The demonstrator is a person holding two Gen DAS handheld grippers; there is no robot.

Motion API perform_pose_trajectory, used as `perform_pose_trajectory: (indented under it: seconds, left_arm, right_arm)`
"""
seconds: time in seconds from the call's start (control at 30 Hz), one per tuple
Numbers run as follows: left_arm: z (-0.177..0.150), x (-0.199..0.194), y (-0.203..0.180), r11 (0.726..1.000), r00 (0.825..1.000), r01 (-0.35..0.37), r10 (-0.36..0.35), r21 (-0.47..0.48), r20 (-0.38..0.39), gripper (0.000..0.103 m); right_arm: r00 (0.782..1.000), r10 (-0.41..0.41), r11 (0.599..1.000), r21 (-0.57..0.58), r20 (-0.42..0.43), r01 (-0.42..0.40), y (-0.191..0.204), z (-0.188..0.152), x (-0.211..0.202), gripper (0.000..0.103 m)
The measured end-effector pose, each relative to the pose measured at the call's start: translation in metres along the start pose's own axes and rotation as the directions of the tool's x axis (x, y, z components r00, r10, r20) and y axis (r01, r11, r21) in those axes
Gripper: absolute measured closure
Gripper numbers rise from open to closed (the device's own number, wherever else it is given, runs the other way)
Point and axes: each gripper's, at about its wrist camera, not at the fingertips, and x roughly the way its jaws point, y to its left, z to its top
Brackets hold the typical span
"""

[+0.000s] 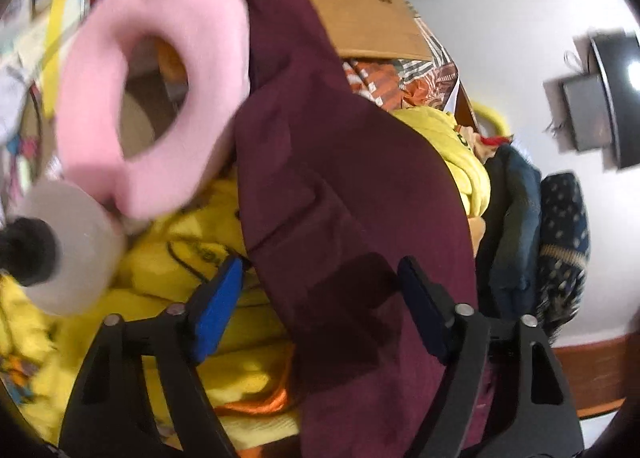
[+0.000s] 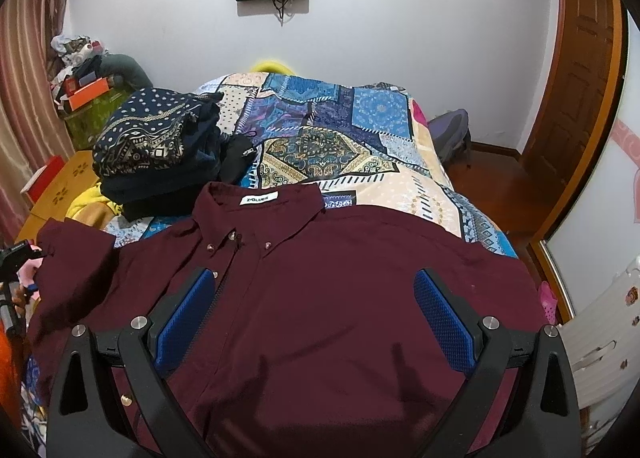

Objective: Fold large clothes
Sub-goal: 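Grasp the maroon shirt's sleeve with the left gripper and lift it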

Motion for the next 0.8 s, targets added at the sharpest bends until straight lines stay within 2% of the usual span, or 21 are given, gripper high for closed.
perform_pose_trajectory:
  seconds: [0.1, 0.17, 0.2, 0.27, 0.33, 0.37, 0.4, 0.47, 0.5, 0.53, 0.63, 0.7, 0.8]
  left_arm:
    - [0.0, 0.007, 0.005, 0.998, 0.999, 0.043, -0.043, -0.037, -0.01, 0.046]
    - [-0.001, 0.007, 0.003, 1.0, 1.0, 0.015, -0.015, -0.017, 0.001, 0.061]
    - [-0.003, 0.006, -0.002, 1.0, 1.0, -0.013, 0.012, 0.013, 0.015, 0.065]
    - [-0.005, 0.001, -0.01, 0.996, 0.998, -0.054, 0.051, 0.065, 0.048, 0.083]
    - [-0.008, -0.007, -0.029, 0.974, 0.982, -0.16, 0.142, 0.161, 0.122, 0.094]
    - [-0.013, -0.013, -0.045, 0.942, 0.963, -0.24, 0.2, 0.234, 0.181, 0.095]
    - [-0.017, -0.018, -0.055, 0.915, 0.947, -0.29, 0.232, 0.28, 0.22, 0.096]
    - [-0.027, -0.027, -0.078, 0.855, 0.917, -0.367, 0.266, 0.367, 0.296, 0.097]
    - [-0.033, -0.034, -0.091, 0.827, 0.906, -0.389, 0.263, 0.406, 0.332, 0.097]
    - [-0.039, -0.043, -0.104, 0.813, 0.903, -0.389, 0.241, 0.434, 0.357, 0.098]
    - [-0.049, -0.068, -0.129, 0.808, 0.907, -0.35, 0.166, 0.474, 0.387, 0.098]
    - [-0.06, -0.087, -0.151, 0.806, 0.915, -0.296, 0.085, 0.512, 0.395, 0.099]
    - [-0.079, -0.107, -0.184, 0.778, 0.918, -0.244, -0.006, 0.579, 0.396, 0.099]
  right_arm:
    - [1.0, 0.001, 1.0, -0.002, -0.008, -0.001, 0.003, 0.0, 0.003, 0.004]
    - [1.0, 0.002, 1.0, -0.007, -0.01, -0.002, 0.005, 0.0, 0.003, 0.004]
    - [1.0, 0.003, 1.0, -0.011, -0.011, -0.003, 0.005, 0.0, 0.003, 0.004]
    - [1.0, 0.002, 1.0, -0.017, -0.008, -0.002, 0.007, -0.001, 0.003, 0.004]
    - [1.0, 0.001, 1.0, -0.018, -0.005, -0.001, 0.008, -0.001, 0.002, 0.004]
    - [1.0, 0.001, 1.0, -0.017, -0.004, -0.001, 0.008, -0.001, 0.001, 0.004]
    - [1.0, 0.002, 1.0, -0.015, -0.002, -0.002, 0.008, -0.001, 0.0, 0.004]
    - [1.0, 0.004, 1.0, -0.011, 0.005, -0.003, 0.007, -0.002, -0.002, 0.004]
    - [1.0, 0.003, 1.0, -0.009, 0.008, -0.003, 0.006, -0.002, -0.003, 0.004]
    - [1.0, 0.004, 1.0, -0.007, 0.012, -0.004, 0.006, -0.003, -0.005, 0.004]
    - [1.0, 0.005, 1.0, 0.0, 0.024, -0.005, 0.004, -0.003, -0.009, 0.004]
    - [0.999, 0.002, 1.0, 0.004, 0.038, -0.003, 0.002, -0.004, -0.013, 0.004]
    - [0.998, 0.004, 1.0, 0.006, 0.064, -0.005, -0.001, -0.004, -0.02, 0.004]
